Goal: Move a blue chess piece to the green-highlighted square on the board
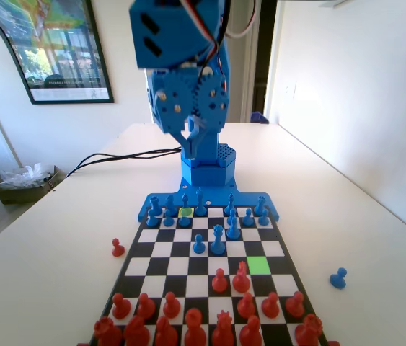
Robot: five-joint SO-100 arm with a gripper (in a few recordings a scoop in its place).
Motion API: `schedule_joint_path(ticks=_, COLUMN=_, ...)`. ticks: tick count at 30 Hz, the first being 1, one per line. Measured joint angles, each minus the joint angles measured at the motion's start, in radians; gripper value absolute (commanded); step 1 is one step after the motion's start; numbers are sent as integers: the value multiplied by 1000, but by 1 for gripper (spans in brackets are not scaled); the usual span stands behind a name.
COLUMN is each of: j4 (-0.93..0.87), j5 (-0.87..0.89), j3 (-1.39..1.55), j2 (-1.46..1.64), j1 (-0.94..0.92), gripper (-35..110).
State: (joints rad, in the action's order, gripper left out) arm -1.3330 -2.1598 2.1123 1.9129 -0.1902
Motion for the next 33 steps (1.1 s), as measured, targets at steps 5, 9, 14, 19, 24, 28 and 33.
schedule_joint_path(ticks=5, j4=100, j5=-31, j3=101, j2=0, j1=-35, gripper=2)
schedule_joint_path(ticks=9, j4=155, j5=-31, j3=146, j2=0, j1=-43, gripper=3)
schedule_joint_path(ticks=14, j4=215, j5=-11, j3=183, j2=-35, j1=-51, gripper=5)
schedule_joint_path(ticks=19, j4=232, j5=0, j3=184, j2=-54, j1=-49, gripper=6)
schedule_joint_path(ticks=24, j4=279, j5=-38, j3=255, j2=-54, j1=-66, gripper=8)
schedule_joint_path(ticks=28, j4=330, j5=-51, j3=285, j2=-60, j1=-86, gripper=8)
schedule_joint_path(ticks=33, j4=351, j5=-48, j3=285, j2=-84, j1=-106, gripper=9)
